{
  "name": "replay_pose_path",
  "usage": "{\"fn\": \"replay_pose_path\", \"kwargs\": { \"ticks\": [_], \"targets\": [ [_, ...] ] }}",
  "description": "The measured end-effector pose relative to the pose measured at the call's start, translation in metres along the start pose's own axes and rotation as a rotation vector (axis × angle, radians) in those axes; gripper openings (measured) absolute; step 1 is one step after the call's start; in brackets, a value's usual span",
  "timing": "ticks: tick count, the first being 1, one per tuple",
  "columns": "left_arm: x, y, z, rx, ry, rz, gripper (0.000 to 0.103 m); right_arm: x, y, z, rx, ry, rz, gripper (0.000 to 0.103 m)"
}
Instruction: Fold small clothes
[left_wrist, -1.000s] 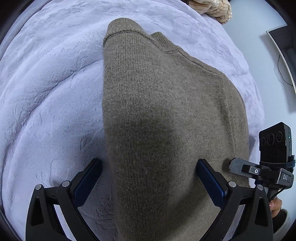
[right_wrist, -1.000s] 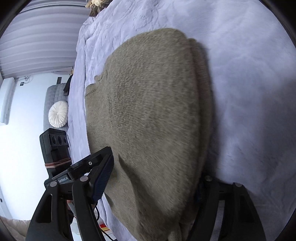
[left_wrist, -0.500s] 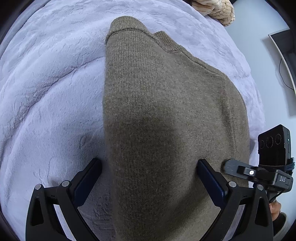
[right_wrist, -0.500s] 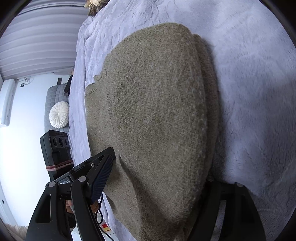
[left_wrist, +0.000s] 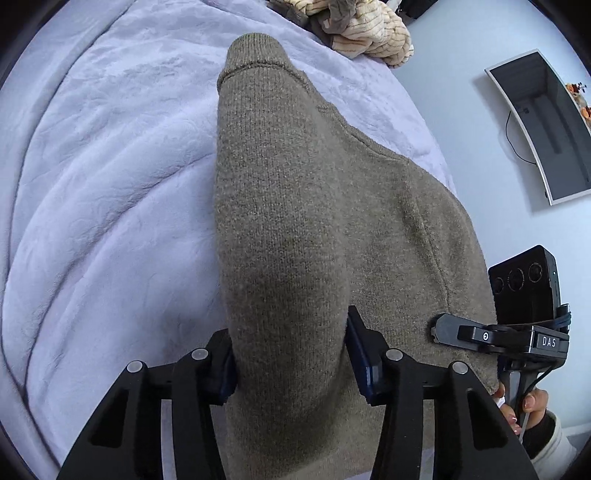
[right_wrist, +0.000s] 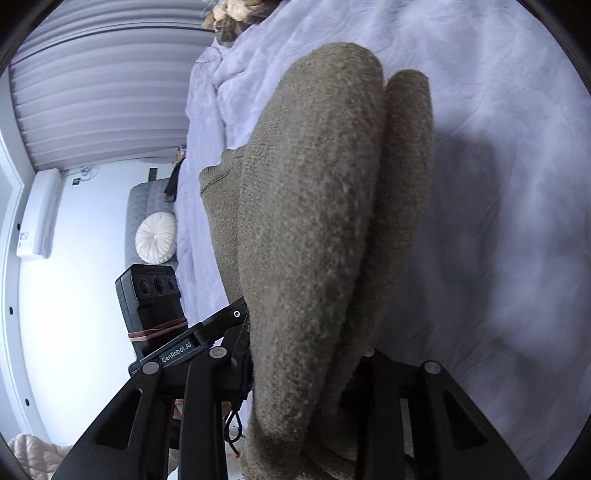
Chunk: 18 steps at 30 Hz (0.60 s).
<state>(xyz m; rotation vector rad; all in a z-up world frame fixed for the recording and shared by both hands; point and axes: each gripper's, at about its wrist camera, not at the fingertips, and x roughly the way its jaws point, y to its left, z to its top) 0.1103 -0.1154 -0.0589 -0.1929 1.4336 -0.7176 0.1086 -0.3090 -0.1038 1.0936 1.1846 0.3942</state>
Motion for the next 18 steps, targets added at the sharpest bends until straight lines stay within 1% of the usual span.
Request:
{"fn": "replay_pose_path", "kwargs": {
  "ticks": [4, 6, 9, 12, 13, 14, 15, 16, 18],
  "targets": [
    [-0.037, 0.019, -0.024, -0.028, -0.005, 0.021, 0.051, 0.016, 0.023, -0.027, -0.007, 0.02, 0.021, 0.034],
    [-0.051, 0.033, -0.043, -0.048, 0.001, 0.039, 0.051, 0.03, 0.031, -0.043, 0.0, 0.037, 0.029, 0.034],
    [-0.066, 0.058, -0.073, -0.086, 0.015, 0.07, 0.051, 0.055, 0.04, -0.067, -0.002, 0.079, 0.025, 0.034],
    [-0.071, 0.088, -0.099, -0.156, 0.032, 0.105, 0.051, 0.088, 0.041, -0.088, 0.017, 0.125, 0.024, 0.034],
    [-0.071, 0.098, -0.107, -0.173, 0.035, 0.134, 0.051, 0.1, 0.04, -0.093, 0.018, 0.141, 0.006, 0.034],
    [-0.07, 0.105, -0.112, -0.189, 0.04, 0.167, 0.051, 0.111, 0.04, -0.097, 0.013, 0.155, -0.026, 0.037],
    [-0.07, 0.114, -0.117, -0.211, 0.05, 0.21, 0.051, 0.123, 0.038, -0.1, 0.015, 0.17, -0.077, 0.037],
    [-0.073, 0.121, -0.122, -0.229, 0.046, 0.226, 0.051, 0.132, 0.035, -0.101, 0.022, 0.184, -0.132, 0.04],
    [-0.088, 0.131, -0.127, -0.254, 0.008, 0.207, 0.051, 0.139, 0.03, -0.102, 0.027, 0.191, -0.268, 0.049]
  ]
}}
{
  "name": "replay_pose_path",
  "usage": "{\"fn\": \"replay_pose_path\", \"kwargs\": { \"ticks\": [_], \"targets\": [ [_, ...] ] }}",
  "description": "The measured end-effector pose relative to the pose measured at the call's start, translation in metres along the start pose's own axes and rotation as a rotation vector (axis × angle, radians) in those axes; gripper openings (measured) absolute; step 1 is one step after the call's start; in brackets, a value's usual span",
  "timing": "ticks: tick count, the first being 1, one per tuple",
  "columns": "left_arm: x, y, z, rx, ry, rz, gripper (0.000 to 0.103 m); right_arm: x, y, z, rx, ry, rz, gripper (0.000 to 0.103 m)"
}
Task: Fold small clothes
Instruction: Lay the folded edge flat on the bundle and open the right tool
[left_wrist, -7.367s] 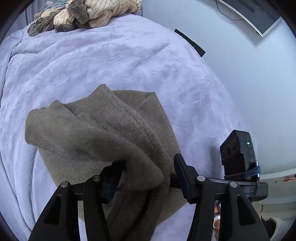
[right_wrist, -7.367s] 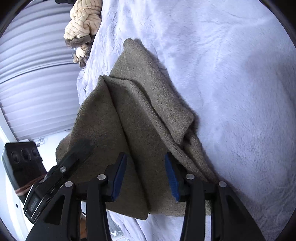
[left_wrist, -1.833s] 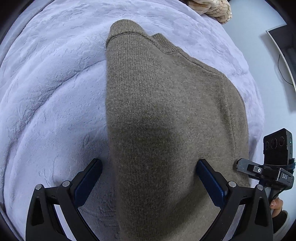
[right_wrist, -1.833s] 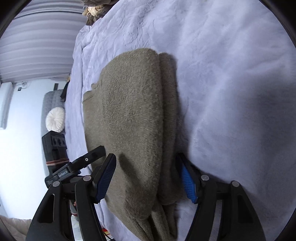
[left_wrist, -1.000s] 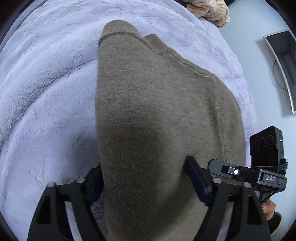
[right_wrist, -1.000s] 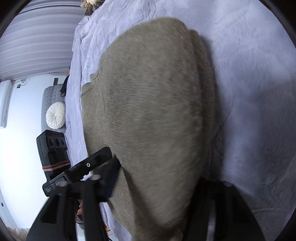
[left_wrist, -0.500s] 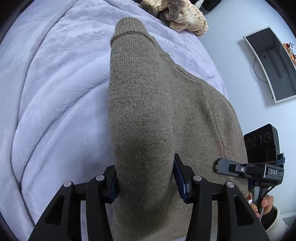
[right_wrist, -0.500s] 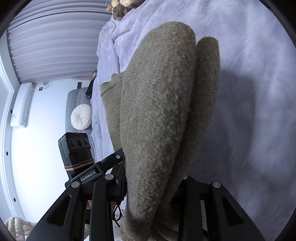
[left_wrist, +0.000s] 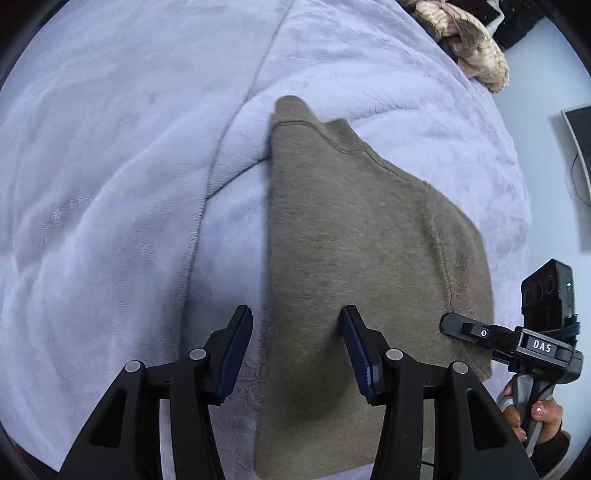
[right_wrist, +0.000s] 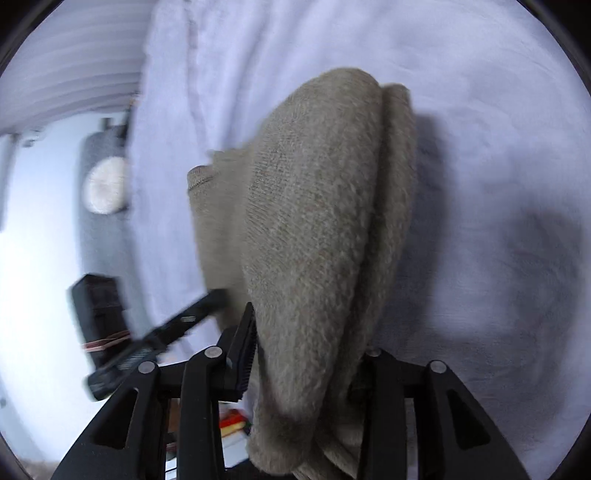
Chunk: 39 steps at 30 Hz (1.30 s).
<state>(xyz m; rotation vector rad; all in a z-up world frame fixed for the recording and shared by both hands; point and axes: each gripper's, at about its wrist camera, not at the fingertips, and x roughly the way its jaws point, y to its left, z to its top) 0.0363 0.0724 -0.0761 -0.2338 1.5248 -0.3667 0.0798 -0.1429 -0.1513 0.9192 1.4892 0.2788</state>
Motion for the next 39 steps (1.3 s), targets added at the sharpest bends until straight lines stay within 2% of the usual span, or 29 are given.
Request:
{"fn": "replay_pose_path", "kwargs": {
  "ticks": [1, 2, 6, 7, 8, 9, 10, 14, 15, 19, 21, 24, 28, 32, 39],
  "targets": [
    [-0.006, 0.004, 0.0, -0.005, -0.014, 0.006, 0.051, -0.004, -0.002, 0.001, 0.007, -0.02, -0.065, 0.058],
    [-0.011, 0.007, 0.0, -0.001, -0.029, 0.025, 0.051, -0.01, -0.003, 0.0, 0.01, -0.04, -0.105, 0.06],
    [-0.019, 0.015, -0.001, -0.001, -0.044, 0.051, 0.051, -0.045, -0.01, -0.005, 0.013, -0.129, -0.269, 0.058],
    [-0.019, 0.011, -0.003, 0.011, -0.051, 0.051, 0.051, -0.051, -0.014, -0.007, 0.027, -0.144, -0.283, 0.05],
    [-0.023, 0.009, -0.005, 0.035, -0.062, 0.049, 0.049, -0.057, -0.014, -0.009, 0.037, -0.159, -0.288, 0.037],
    [-0.024, 0.003, -0.005, 0.062, -0.069, 0.044, 0.037, -0.063, -0.014, -0.011, 0.042, -0.178, -0.289, 0.031],
    [-0.024, -0.004, -0.007, 0.094, -0.067, 0.037, 0.035, -0.068, -0.013, -0.014, 0.041, -0.19, -0.294, 0.027],
    [-0.022, -0.03, -0.018, 0.176, -0.043, 0.008, 0.035, -0.071, 0.011, -0.034, -0.039, -0.217, -0.294, 0.026],
    [-0.019, -0.035, -0.02, 0.194, -0.034, 0.012, 0.035, -0.072, 0.006, -0.038, -0.062, -0.216, -0.292, 0.026],
    [0.006, -0.04, -0.025, 0.227, 0.006, 0.077, 0.035, -0.052, 0.027, -0.054, -0.157, -0.179, -0.302, 0.026],
    [0.012, -0.033, -0.026, 0.219, 0.018, 0.095, 0.035, -0.041, 0.029, -0.054, -0.16, -0.154, -0.311, 0.026],
    [0.011, -0.031, -0.025, 0.212, 0.023, 0.08, 0.035, -0.034, 0.014, -0.054, -0.16, -0.136, -0.381, 0.022],
    [0.014, -0.035, -0.025, 0.227, 0.032, 0.099, 0.035, -0.018, -0.004, -0.046, -0.135, -0.104, -0.431, 0.019],
    [0.014, -0.038, -0.025, 0.223, 0.041, 0.116, 0.035, -0.016, 0.005, -0.046, -0.165, -0.098, -0.468, 0.019],
    [0.007, -0.04, -0.033, 0.232, 0.052, 0.147, 0.035, -0.024, 0.016, -0.06, -0.127, -0.113, -0.444, 0.023]
  ]
}}
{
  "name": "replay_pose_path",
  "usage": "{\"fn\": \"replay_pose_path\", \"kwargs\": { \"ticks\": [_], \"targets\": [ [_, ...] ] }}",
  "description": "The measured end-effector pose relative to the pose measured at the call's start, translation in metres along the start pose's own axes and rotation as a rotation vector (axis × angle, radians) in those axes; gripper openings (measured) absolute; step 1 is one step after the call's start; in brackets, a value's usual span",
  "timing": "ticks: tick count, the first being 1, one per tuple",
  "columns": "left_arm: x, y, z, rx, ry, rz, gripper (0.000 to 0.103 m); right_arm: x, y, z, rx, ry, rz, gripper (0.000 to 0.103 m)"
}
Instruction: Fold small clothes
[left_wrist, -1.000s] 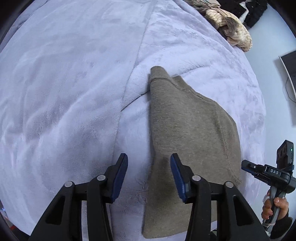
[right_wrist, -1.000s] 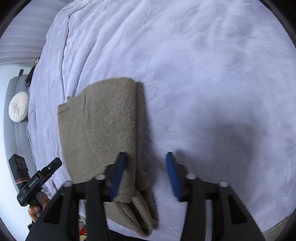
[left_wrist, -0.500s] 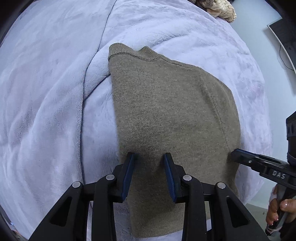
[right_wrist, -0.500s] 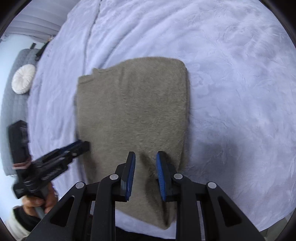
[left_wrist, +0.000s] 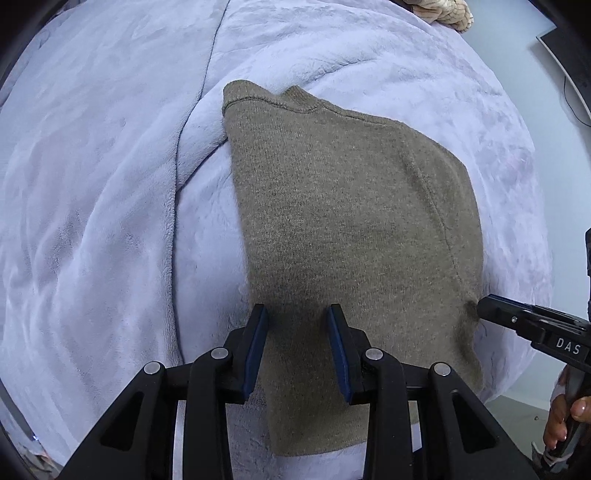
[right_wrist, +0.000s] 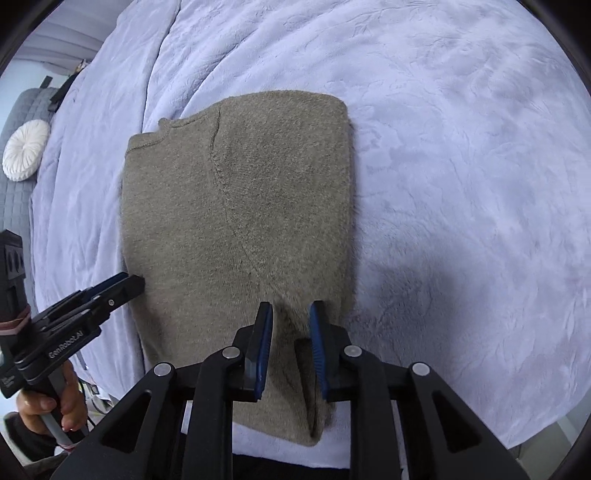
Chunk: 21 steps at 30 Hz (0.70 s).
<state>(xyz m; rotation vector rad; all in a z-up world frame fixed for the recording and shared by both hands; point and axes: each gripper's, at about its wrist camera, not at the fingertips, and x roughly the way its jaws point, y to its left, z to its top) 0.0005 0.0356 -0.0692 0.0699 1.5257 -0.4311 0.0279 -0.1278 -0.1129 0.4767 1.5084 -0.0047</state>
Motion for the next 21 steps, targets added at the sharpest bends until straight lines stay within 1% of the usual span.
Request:
{"fn": "replay_pose_path", "kwargs": {
  "ticks": [2, 7, 14, 15, 16, 17, 18, 19, 20, 21],
  "targets": [
    [-0.001, 0.001, -0.004, -0.004, 0.005, 0.003, 0.035, -0.006, -0.003, -0.004, 0.015, -0.004, 0.009, 0.023],
    [-0.007, 0.003, -0.014, -0.018, 0.002, 0.021, 0.035, -0.015, -0.007, -0.01, 0.033, -0.009, 0.001, 0.023],
    [-0.021, 0.004, -0.026, -0.038, -0.02, 0.058, 0.036, -0.016, 0.001, -0.014, 0.041, -0.005, 0.002, 0.023],
    [-0.023, 0.004, -0.027, -0.04, -0.02, 0.069, 0.045, -0.015, 0.003, -0.014, 0.044, -0.006, 0.004, 0.023],
    [-0.025, 0.003, -0.029, -0.044, -0.021, 0.081, 0.067, -0.016, 0.005, -0.015, 0.044, -0.007, 0.004, 0.024],
    [-0.029, 0.003, -0.03, -0.049, -0.034, 0.095, 0.074, -0.017, 0.008, -0.016, 0.04, -0.008, 0.001, 0.028],
    [-0.032, 0.001, -0.031, -0.049, -0.052, 0.098, 0.076, -0.017, 0.01, -0.016, 0.034, -0.008, -0.003, 0.032],
    [-0.035, 0.0, -0.032, -0.042, -0.059, 0.1, 0.076, -0.018, 0.011, -0.017, 0.03, -0.008, -0.006, 0.044],
    [-0.037, -0.001, -0.032, -0.037, -0.057, 0.105, 0.076, -0.02, 0.013, -0.018, 0.026, -0.01, -0.012, 0.052],
    [-0.038, -0.002, -0.032, -0.036, -0.055, 0.109, 0.076, -0.022, 0.015, -0.018, 0.021, -0.016, -0.017, 0.053]
  ]
}}
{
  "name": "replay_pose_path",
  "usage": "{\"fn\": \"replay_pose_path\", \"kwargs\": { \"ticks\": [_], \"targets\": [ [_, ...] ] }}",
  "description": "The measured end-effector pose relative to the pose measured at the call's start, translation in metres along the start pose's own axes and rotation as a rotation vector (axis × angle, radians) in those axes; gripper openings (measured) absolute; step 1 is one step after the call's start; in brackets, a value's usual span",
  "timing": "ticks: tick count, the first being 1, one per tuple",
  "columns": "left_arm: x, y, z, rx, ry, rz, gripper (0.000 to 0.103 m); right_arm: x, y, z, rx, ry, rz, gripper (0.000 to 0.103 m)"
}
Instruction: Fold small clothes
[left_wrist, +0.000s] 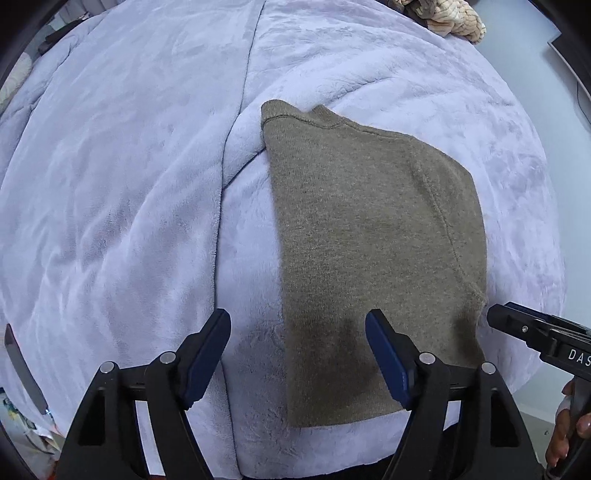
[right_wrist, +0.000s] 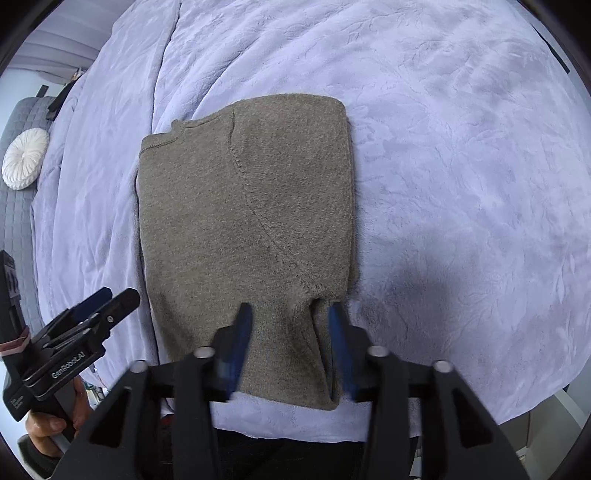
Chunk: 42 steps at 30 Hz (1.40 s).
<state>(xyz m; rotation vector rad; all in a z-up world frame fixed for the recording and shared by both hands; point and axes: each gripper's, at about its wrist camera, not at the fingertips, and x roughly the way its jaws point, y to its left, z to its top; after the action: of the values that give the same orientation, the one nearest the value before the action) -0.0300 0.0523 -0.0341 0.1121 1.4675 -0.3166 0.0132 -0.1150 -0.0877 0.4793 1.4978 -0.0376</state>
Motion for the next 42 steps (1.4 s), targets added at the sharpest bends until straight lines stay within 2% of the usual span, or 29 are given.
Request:
{"fn": "replay_pose_path", "kwargs": {
  "ticks": [2, 3, 4, 5, 6, 10, 13, 21, 42],
  "targets": [
    [0.0, -0.001, 0.0, -0.001, -0.001, 0.006, 0.076, -0.001, 0.005, 0.001, -0.005, -0.007, -0.008, 0.056],
    [0.0, -0.001, -0.001, 0.001, 0.006, 0.01, 0.08, -0.003, 0.006, 0.001, -0.004, -0.009, -0.019, 0.059],
    [0.0, -0.002, -0.001, 0.001, 0.015, 0.012, 0.094, -0.004, 0.008, 0.0, -0.005, -0.011, -0.032, 0.066],
    [0.0, -0.003, -0.001, 0.0, 0.015, 0.014, 0.099, -0.006, 0.01, 0.0, -0.01, -0.015, -0.047, 0.075],
    [-0.002, -0.004, -0.002, 0.0, 0.004, 0.019, 0.101, -0.009, 0.012, 0.0, -0.019, -0.025, -0.067, 0.079],
    [-0.006, -0.007, -0.002, 0.02, -0.012, 0.039, 0.101, -0.018, 0.023, 0.0, -0.067, -0.069, -0.144, 0.086],
    [-0.006, -0.007, -0.002, 0.026, -0.01, 0.049, 0.101, -0.021, 0.03, -0.001, -0.093, -0.089, -0.187, 0.103],
    [-0.008, -0.01, -0.004, 0.029, -0.023, 0.101, 0.101, -0.025, 0.034, 0.001, -0.111, -0.108, -0.225, 0.103],
    [-0.008, -0.002, -0.003, -0.011, -0.001, 0.099, 0.101, -0.025, 0.038, 0.0, -0.105, -0.107, -0.227, 0.103]
  ]
}}
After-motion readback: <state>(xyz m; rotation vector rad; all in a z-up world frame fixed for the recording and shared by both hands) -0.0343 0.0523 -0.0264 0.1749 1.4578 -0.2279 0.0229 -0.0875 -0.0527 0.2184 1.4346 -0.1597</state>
